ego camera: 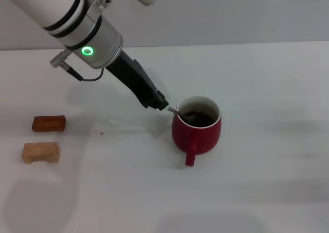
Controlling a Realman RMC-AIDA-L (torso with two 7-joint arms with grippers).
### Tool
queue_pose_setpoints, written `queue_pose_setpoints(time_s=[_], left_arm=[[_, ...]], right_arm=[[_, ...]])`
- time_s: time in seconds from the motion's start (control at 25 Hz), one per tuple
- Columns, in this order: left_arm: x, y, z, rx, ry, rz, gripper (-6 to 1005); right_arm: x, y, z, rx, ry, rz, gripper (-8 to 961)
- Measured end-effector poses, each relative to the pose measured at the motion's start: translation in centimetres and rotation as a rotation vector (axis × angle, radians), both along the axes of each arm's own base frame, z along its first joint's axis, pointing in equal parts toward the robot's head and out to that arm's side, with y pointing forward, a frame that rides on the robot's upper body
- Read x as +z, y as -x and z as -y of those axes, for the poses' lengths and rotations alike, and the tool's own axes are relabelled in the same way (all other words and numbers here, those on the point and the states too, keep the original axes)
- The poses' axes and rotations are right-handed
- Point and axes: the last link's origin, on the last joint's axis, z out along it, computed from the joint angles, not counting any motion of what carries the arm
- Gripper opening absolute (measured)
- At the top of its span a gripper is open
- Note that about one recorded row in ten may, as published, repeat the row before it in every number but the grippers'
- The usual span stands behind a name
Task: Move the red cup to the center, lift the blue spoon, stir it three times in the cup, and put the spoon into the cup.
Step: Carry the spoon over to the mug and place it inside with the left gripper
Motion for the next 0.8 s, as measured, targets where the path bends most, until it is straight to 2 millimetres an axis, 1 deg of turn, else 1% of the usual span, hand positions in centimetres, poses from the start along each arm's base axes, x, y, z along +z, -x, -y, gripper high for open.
queue_pose_setpoints(time_s=[0.12,0.28,0.52,0.68,0.8], left_arm=[[-0.1,0.3,0.3,0.010,0.012,0.005,128],[-0.4,0.0,0.6,0.003,0.024,0.018,128],[-0.9,-1.7,0.8,-0.039,0.051,0.070,127],[-1.0,-2.8,0.4,-0.078,0.043,0.085,124],[-1.1,-3.2,0.1,-0.097,0.024,0.090,122]], right_arm=[[-0.1,0.2,-0.2,0.003,0.004,-0.001,467],[-0.2,0.4,-0.5,0.007,0.006,0.005,467],[-0.4,0.4,-0.8,-0.004,0.015,0.017,468],[-0.4,0.3,-0.7,-0.008,0.016,0.017,468],[-0.5,0.2,-0.5,-0.011,0.016,0.014,467]])
